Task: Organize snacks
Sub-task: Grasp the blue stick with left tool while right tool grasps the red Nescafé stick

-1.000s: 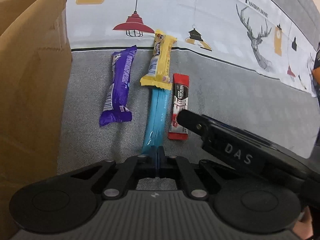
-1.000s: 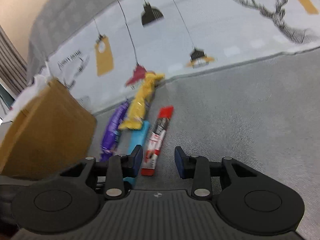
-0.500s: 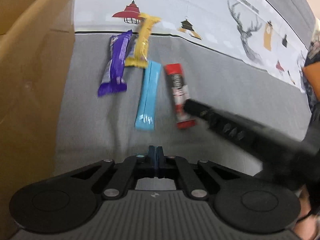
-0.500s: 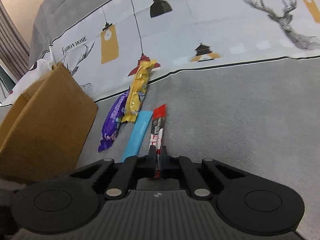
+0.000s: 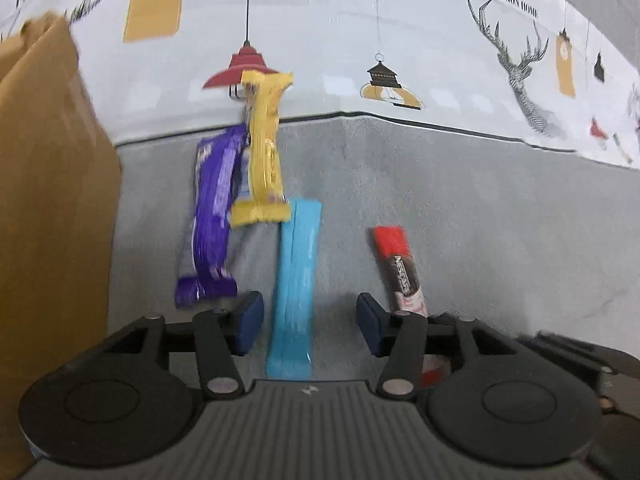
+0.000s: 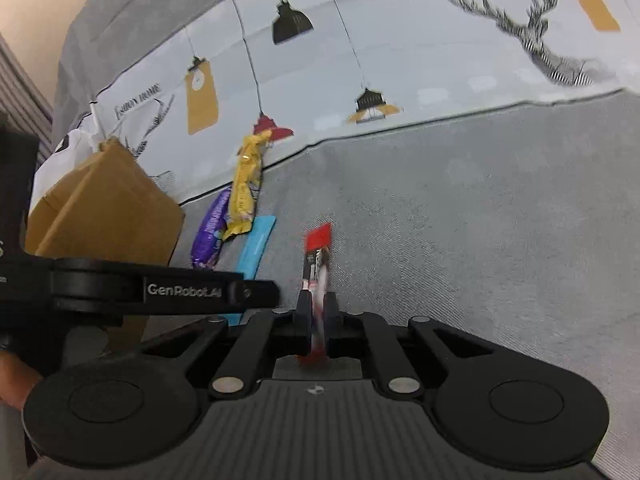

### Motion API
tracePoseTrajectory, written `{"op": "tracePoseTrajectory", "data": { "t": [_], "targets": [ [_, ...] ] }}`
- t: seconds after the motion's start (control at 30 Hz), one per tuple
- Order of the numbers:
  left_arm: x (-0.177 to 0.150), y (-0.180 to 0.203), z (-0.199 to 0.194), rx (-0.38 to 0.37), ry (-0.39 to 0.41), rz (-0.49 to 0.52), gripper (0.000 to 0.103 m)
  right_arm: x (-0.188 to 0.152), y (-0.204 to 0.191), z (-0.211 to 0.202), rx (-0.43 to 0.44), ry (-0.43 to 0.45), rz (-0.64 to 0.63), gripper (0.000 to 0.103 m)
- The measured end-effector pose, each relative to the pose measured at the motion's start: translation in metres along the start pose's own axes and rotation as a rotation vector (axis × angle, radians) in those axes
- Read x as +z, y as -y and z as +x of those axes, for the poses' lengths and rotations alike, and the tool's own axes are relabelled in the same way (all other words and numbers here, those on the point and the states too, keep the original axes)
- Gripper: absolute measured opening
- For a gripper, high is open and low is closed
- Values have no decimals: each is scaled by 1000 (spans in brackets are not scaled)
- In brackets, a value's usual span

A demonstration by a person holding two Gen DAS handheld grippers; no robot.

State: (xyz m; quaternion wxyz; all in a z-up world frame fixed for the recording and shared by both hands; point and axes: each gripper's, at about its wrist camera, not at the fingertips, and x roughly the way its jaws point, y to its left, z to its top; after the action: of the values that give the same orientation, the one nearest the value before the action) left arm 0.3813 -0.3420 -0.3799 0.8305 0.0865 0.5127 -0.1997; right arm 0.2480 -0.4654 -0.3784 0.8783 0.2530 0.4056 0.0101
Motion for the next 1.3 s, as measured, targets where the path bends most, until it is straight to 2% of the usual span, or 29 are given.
{"op": "tracePoseTrajectory", "data": {
  "t": [0.03,0.07,0.17,0.27,0.33,0.43,0.5,0.63,0.73,0.83,0.93,1.03,1.07,1.13,1.3],
  "targets": [
    [0,1,0,21,5,22,32,0,1,8,0,-26,5,13],
    [-1,0,-1,12,11,34,18,1,2,13,11,-25,10,13],
    [-8,-11,-5,-42,-10,8,14,2,-6,19,18,-19,-13,13],
    [-17,-19,-14,-65,-50,-34,14,1,-15,18,10,-35,-65,6],
    [-27,-19,-25,-80,-64,-22,14,-3,-14,14,35,-62,-58,5],
    [-50,-18,-36,-64,-78,-4,16,-14,-14,-3,16,-78,-64,5],
    [-58,-20,-35,-63,-63,-18,20,-18,-12,-8,26,-92,-44,10],
    [-52,-22,-32,-64,-77,-53,23,-18,-12,-4,72,-109,-32,33],
    [-52,-24,-29,-73,-56,-38,23,-18,-12,-2,75,-93,-35,33],
    [-56,-25,-30,-82,-38,-25,18,-18,-17,2,71,-84,-101,33],
    [-61,-25,-31,-69,-19,10,15,-26,-35,3,10,-72,-274,31],
    [-60,-25,-31,-75,-23,-2,13,-34,-58,6,-93,-69,-466,20],
    [-59,-27,-31,-78,-29,-16,12,-34,-60,7,-102,-67,-485,17],
    [-56,-29,-33,-82,-44,-42,11,-30,-57,6,-103,-63,-453,11],
    [-59,-28,-56,-87,-20,-39,11,-18,-45,-16,-47,-13,-337,11]
  ]
}}
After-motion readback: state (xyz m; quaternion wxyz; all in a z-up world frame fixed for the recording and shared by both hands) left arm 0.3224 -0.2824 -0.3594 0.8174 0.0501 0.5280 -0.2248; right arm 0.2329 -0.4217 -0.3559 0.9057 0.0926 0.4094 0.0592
